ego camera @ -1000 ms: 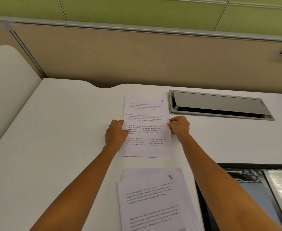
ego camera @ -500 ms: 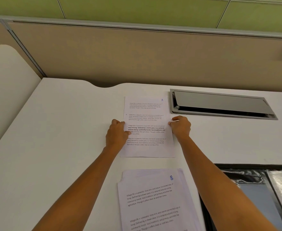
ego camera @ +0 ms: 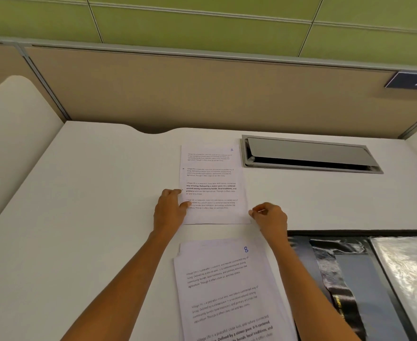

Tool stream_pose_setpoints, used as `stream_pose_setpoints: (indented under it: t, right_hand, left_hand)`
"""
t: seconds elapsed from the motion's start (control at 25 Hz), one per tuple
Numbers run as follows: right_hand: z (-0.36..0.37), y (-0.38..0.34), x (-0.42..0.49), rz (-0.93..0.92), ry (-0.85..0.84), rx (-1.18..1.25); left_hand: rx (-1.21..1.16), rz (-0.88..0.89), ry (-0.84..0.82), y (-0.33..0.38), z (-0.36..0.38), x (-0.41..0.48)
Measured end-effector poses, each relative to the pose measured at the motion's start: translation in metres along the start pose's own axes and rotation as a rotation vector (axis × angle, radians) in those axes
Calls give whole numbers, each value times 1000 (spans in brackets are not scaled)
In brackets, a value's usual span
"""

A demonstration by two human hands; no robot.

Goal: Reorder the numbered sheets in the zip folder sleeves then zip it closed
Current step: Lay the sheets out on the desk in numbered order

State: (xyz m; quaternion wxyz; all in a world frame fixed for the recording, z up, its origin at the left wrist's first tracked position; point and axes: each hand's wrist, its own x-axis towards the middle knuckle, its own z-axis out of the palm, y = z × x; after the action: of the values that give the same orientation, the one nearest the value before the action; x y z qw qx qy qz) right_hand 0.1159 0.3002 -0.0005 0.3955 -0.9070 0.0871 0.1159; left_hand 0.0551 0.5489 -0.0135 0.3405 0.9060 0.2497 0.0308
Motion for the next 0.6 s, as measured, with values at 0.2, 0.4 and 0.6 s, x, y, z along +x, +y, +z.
stream_pose_setpoints:
  t: [0.2, 0.4, 0.6]
  right_hand:
    - [-5, 20, -50, -31, -23, -117]
    - [-11, 38, -72, -33, -57, -170]
    - [-12, 48, -90, -37, -56, -223]
  left_hand:
    - [81, 82, 5, -2, 11, -39]
    - [140, 187, -12, -2, 18, -75]
    - [188, 269, -53, 13, 35, -130]
